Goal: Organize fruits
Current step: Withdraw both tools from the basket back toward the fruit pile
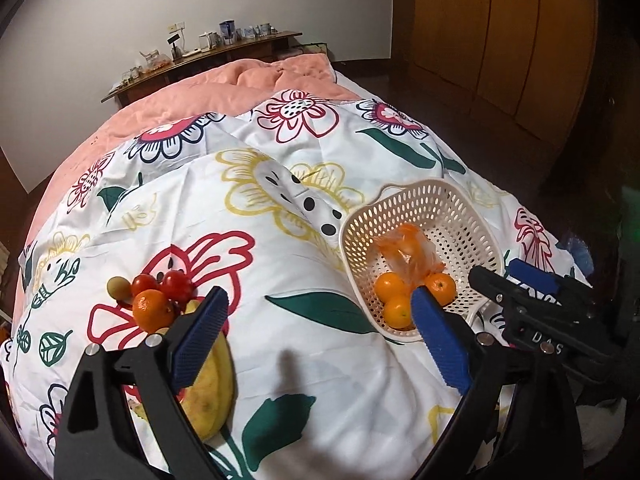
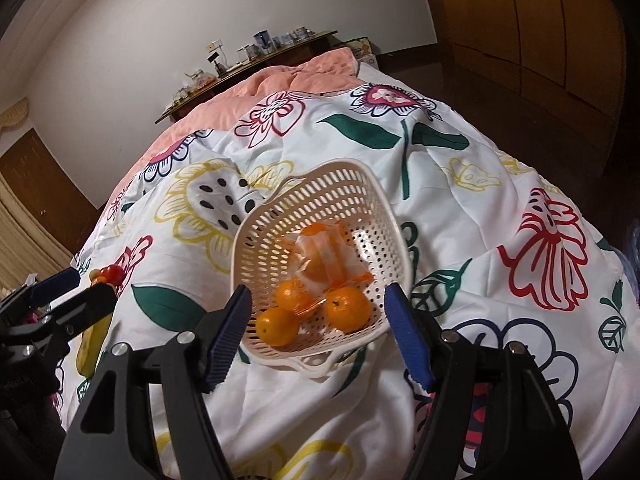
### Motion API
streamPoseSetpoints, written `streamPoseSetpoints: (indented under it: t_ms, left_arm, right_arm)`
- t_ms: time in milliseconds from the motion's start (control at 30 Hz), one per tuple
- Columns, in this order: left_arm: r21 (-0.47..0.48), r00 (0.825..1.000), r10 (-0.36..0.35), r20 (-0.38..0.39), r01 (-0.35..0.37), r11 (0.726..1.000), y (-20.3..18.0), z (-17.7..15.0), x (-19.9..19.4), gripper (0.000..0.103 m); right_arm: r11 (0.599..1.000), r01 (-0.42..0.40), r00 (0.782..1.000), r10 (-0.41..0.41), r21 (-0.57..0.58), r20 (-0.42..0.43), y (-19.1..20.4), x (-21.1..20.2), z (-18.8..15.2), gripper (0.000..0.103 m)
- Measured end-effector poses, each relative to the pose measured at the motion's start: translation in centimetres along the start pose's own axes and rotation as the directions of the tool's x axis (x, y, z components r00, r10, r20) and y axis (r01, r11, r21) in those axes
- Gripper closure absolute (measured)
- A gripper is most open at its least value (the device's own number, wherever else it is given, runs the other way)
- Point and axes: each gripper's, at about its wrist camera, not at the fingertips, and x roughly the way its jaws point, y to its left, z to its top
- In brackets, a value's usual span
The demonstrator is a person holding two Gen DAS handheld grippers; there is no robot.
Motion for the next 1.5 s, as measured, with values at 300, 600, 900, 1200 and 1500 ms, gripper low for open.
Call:
streamPoseSetpoints:
  t_ms: [300,600,900,1200,1500]
  left_arm:
    - [-0.049,1.0,0.013,0.016,-0.012,0.999,2.8,-1.0,-1.1,0.009]
    - [-0.148,0.999,0.045,0.025,-0.041,0.988,8.6,-2.2,-2.3,0.009]
    - [-0.305,0.997,0.068,0.028,-0.056,0.951,15.8,-3.0,-3.3,0.006]
    - [-0.385,0.999,0.041,-0.014,-0.043,0.922,18.9,-3.4,-1.6,0.006]
    - [-0.424,0.997,0.038,-0.06,-0.06,0.904,20.6,-2.3,1.3,0.011]
  right_arm:
    - [0.999,-0.016,1.0,0.016,-0.037,-0.004,2.0,-0.4,-0.3,0.031]
    - [0.996,-0.042,0.999,0.04,-0.075,-0.025,4.4,-0.5,-0.7,0.031]
    - [0.991,-0.067,0.997,0.062,-0.117,-0.045,7.1,-0.7,-1.1,0.03]
    - [0.986,-0.083,0.995,0.074,-0.144,-0.065,8.6,-0.5,-1.5,0.03]
    - [0.988,-0.09,0.994,0.08,-0.125,-0.078,8.1,-0.2,-1.5,0.03]
